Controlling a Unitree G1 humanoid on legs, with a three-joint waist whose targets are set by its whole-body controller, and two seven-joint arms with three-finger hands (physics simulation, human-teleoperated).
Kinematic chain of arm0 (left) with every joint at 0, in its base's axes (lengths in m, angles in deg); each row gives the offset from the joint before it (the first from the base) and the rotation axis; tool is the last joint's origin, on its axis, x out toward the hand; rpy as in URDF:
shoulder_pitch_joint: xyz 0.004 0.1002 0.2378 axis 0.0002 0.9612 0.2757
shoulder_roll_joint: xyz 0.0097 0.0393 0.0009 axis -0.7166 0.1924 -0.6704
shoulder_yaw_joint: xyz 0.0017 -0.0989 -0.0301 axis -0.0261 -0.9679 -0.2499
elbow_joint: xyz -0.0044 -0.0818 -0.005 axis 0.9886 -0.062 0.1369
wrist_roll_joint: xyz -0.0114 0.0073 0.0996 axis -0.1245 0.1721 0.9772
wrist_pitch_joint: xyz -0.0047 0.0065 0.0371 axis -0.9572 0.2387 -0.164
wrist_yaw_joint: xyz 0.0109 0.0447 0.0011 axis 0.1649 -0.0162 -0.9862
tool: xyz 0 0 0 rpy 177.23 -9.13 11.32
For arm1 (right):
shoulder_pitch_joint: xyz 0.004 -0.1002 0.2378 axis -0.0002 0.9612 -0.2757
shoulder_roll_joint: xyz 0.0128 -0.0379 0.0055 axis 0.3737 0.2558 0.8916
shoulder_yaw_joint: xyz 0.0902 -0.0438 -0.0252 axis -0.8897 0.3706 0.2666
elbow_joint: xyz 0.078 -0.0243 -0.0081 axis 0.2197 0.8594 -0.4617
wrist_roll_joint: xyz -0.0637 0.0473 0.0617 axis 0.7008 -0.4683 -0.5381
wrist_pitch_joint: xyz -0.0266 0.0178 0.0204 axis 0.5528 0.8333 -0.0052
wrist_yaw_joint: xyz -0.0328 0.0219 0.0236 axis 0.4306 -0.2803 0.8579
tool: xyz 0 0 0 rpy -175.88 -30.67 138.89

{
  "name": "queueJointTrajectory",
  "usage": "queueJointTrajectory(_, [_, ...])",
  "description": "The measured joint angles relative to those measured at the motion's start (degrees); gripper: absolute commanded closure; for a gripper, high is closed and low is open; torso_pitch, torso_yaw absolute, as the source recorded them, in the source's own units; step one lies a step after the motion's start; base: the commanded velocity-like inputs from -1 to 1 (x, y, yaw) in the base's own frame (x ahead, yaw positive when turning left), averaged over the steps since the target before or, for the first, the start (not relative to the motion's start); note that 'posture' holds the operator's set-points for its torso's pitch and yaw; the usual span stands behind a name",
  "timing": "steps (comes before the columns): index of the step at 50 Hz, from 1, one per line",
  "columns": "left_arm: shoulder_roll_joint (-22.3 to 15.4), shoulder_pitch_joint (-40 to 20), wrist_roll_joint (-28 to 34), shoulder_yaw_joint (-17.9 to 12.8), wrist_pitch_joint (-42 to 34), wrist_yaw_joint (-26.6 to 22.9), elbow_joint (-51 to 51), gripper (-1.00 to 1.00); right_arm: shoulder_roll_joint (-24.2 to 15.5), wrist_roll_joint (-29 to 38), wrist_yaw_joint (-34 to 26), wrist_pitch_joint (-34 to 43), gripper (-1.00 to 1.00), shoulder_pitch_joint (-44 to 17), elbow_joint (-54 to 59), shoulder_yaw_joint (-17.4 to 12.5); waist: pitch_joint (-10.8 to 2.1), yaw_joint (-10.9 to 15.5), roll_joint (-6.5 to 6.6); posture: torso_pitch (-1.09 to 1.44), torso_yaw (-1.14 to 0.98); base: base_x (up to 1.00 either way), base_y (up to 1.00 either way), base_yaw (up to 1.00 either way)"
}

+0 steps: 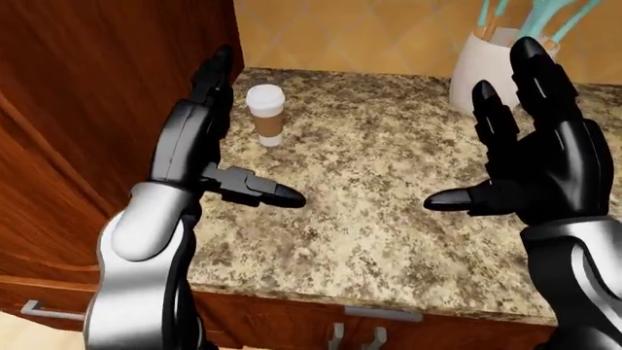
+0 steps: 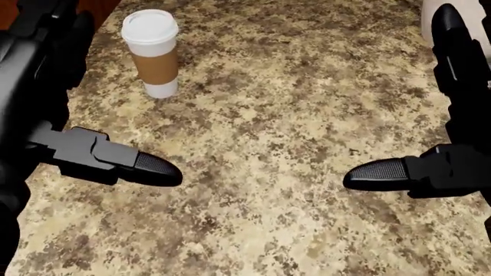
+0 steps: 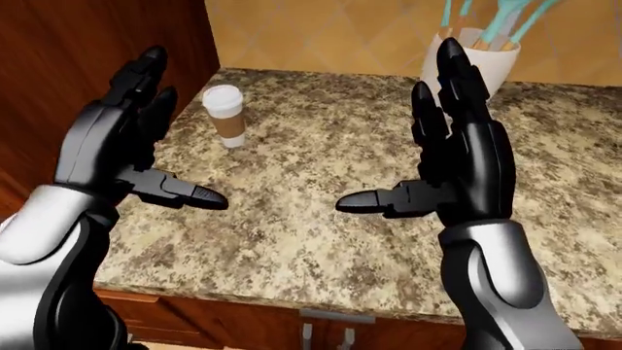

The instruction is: Move the drinks to the dining counter.

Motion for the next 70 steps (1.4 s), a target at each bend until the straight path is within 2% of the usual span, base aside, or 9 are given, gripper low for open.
queueJointTrajectory(6, [-0.45,-0.16,0.49,-1.88,1.35,0.2,0.19,-1.0,-0.18,-0.36,-0.27,-0.55,-1.0,-0.1,-1.2,0.35,-0.83,-0.11,0.08,0.0,0.0,0.0,0.0,0.0])
queueJointTrajectory(18, [-1.32,-5.62,1.77,-0.52,1.54,-0.3,6.92,-1.0,0.19,-0.27,-0.58,-0.13,-1.0,-0.22,-1.3,0.39,-0.62,0.02,-0.46,0.0,0.0,0.0,0.0,0.0])
queueJointTrajectory(29, [-1.06,-14.53,2.15,-2.54,7.52,-0.45,26.47,-1.0,0.17,-0.16,0.09,-0.58,-1.0,-0.34,-1.1,0.98,-0.62,0.21,-0.72,0.0,0.0,0.0,0.0,0.0])
queueJointTrajectory(34, [-1.25,-16.16,1.01,-2.11,12.19,1.12,35.86,-1.0,0.4,0.45,-0.37,-0.76,-1.0,-0.23,-0.87,1.14,-0.74,0.2,-0.67,0.0,0.0,0.0,0.0,0.0])
queueJointTrajectory(43, [-1.17,-17.09,-0.04,-3.04,21.62,5.04,51.45,-1.0,0.71,1.46,-1.06,-1.0,-1.0,0.09,-0.91,1.14,-0.91,0.05,-0.64,0.0,0.0,0.0,0.0,0.0])
queueJointTrajectory(52, [-1.55,-21.84,-1.49,-3.43,29.37,9.45,65.15,-1.0,1.33,2.53,-1.48,-1.2,-1.0,0.06,-0.64,2.08,-1.37,0.14,-0.6,0.0,0.0,0.0,0.0,0.0])
queueJointTrajectory(60, [-2.48,-27.53,-4.18,-4.13,37.67,12.91,83.69,-1.0,1.75,2.61,-1.81,-1.1,-1.0,0.08,-0.74,1.55,-1.58,-0.06,-0.5,0.0,0.0,0.0,0.0,0.0])
queueJointTrajectory(64, [-3.06,-27.9,-4.79,-4.19,40.78,14.87,88.03,-1.0,1.25,2.07,-1.48,-1.3,-1.0,0.05,-1.08,0.86,-1.62,-0.06,-0.53,0.0,0.0,0.0,0.0,0.0])
queueJointTrajectory(70, [-2.98,-30.77,-5.1,-3.96,44.52,16.11,95.41,-1.0,1.14,1.81,-1.23,-1.1,-1.0,-0.16,-0.94,1.6,-1.7,-0.03,-0.69,0.0,0.0,0.0,0.0,0.0])
